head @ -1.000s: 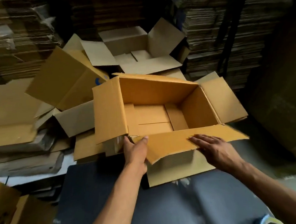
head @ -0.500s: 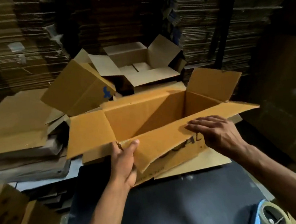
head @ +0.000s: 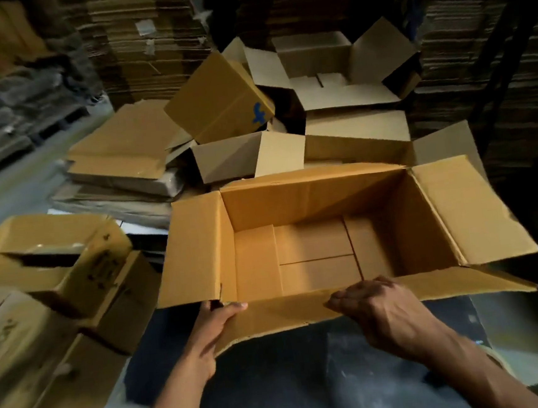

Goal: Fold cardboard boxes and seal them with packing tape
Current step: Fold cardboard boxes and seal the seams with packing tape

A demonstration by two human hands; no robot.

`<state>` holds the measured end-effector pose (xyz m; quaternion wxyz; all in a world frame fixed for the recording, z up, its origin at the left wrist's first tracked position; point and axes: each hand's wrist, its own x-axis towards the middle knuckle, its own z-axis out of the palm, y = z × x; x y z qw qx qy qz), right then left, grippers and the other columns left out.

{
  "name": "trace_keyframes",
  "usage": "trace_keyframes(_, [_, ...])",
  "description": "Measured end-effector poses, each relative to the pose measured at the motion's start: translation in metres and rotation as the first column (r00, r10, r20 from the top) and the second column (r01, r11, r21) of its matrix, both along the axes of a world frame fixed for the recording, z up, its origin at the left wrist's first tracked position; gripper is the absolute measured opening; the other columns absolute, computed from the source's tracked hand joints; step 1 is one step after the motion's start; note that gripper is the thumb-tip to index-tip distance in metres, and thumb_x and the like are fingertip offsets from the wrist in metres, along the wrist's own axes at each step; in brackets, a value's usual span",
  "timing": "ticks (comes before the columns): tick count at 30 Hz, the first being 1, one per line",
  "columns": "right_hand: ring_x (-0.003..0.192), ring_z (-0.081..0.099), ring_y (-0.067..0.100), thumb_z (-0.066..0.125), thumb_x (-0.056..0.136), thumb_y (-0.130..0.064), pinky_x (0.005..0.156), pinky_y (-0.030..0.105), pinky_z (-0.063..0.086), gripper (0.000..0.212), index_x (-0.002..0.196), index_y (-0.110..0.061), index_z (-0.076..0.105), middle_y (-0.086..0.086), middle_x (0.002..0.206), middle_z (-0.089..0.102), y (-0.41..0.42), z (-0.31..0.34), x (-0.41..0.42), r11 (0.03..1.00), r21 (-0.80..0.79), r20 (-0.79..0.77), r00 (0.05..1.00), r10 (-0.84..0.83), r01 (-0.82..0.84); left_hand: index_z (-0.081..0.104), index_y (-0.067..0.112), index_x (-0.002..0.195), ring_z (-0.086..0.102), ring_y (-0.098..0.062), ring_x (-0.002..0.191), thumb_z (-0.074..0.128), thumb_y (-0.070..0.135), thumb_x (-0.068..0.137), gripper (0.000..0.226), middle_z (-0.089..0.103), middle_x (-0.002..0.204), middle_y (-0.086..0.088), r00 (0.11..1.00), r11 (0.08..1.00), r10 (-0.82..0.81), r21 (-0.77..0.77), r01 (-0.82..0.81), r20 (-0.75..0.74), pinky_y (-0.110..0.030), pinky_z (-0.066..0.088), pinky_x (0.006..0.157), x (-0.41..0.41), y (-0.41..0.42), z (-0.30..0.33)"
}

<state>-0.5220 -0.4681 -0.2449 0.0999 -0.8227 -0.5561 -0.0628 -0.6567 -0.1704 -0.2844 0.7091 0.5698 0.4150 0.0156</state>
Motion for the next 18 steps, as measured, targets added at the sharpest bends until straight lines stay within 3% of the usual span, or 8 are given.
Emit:
trace_keyframes(3, [0.109,0.063,-0.001,0.042,0.101,-0.036,0.083,0.020,0.056,0.042,0.141,-0.041,0.053,-0.017,0.124,0.069,-0.004,0.015,-0.019,0.999,-0.039,-0.095,0.995,0.025,-0.029,0.041,0.031,0.143,0.059,-0.031,0.118,0.094,0.036,0.065,0.095,0.062,0.127,-0.009,0.939,0.940,0.338,-0.062,-0.335,0.063,-0.053,0.050,0.096,-0.027,0.008,-0.011])
trace_keyframes(5, [0.111,0.061,-0.007,0.050,0.101,-0.049,0.086,0.015,0.055,0.037,0.136,-0.041,0.061,-0.022,0.125,0.068,-0.006,0.036,-0.026,0.997,-0.047,-0.344,0.938,0.038,-0.058,0.046,0.029,0.142,0.058,-0.030,0.121,0.095,0.039,0.059,0.097,0.062,0.129,-0.006,0.844,0.849,0.528,-0.085,-0.521,0.096,-0.049,0.050,0.096,-0.033,0.016,-0.011])
trace_keyframes(8, [0.111,0.064,-0.009,0.070,0.090,-0.061,0.091,0.018,0.054,0.048,0.132,-0.037,0.068,-0.024,0.121,0.071,-0.016,0.059,-0.022,0.981,-0.184,-0.790,0.603,-0.111,-0.060,0.050,0.028,0.137,0.058,-0.025,0.124,0.086,0.015,0.081,0.068,0.062,0.129,0.000,0.817,0.811,0.504,0.173,-0.559,0.279,-0.044,0.049,0.100,-0.030,0.010,0.016])
trace_keyframes(10, [0.109,0.064,-0.010,0.071,0.084,-0.067,0.091,0.017,0.054,0.060,0.134,-0.035,0.066,-0.022,0.120,0.072,-0.024,0.050,-0.010,0.969,-0.246,-0.746,0.632,-0.209,0.029,0.055,0.020,0.135,0.061,-0.021,0.115,0.075,0.007,0.091,0.051,0.061,0.127,0.000,0.838,0.746,0.423,0.393,-0.538,0.344,-0.032,0.050,0.087,-0.022,0.008,0.040])
trace_keyframes(12, [0.105,0.066,-0.006,0.069,0.084,-0.066,0.085,0.014,0.052,0.056,0.130,-0.033,0.067,-0.020,0.119,0.069,-0.036,0.029,0.007,0.934,-0.184,-0.597,0.720,-0.354,0.306,0.060,0.021,0.134,0.062,-0.011,0.107,0.074,0.009,0.093,0.046,0.061,0.125,0.005,0.892,0.722,0.295,0.531,-0.443,0.343,-0.019,0.046,0.075,-0.011,0.007,0.061])
trace_keyframes(14, [0.103,0.067,0.015,0.069,0.087,-0.059,0.085,0.032,0.055,0.051,0.129,-0.029,0.067,-0.005,0.120,0.066,-0.053,0.003,0.023,0.745,-0.049,-0.533,0.613,-0.583,0.665,0.056,0.031,0.140,0.059,-0.006,0.109,0.075,0.021,0.093,0.052,0.056,0.126,0.015,0.970,0.685,0.064,0.696,-0.213,0.234,-0.018,0.047,0.073,0.000,-0.005,0.073])
trace_keyframes(15, [0.110,0.064,0.027,0.069,0.087,-0.059,0.090,0.044,0.055,0.056,0.132,-0.027,0.064,0.004,0.129,0.061,-0.062,-0.008,0.030,0.563,0.037,-0.558,0.485,-0.674,0.825,0.051,0.036,0.144,0.058,-0.007,0.114,0.076,0.030,0.093,0.057,0.055,0.131,0.015,0.991,0.634,-0.051,0.771,-0.063,0.124,-0.024,0.052,0.079,0.005,-0.016,0.073])
trace_keyframes(18, [0.143,0.031,0.042,0.077,0.088,-0.045,0.114,0.060,0.036,0.072,0.148,-0.030,0.040,0.014,0.158,0.026,-0.093,-0.024,0.050,-0.176,0.134,-0.810,0.005,-0.587,0.975,0.031,0.036,0.158,0.044,-0.019,0.142,0.069,0.054,0.092,0.078,0.042,0.158,0.005,0.926,0.396,-0.309,0.856,0.333,-0.217,-0.041,0.044,0.113,0.021,-0.050,0.048])
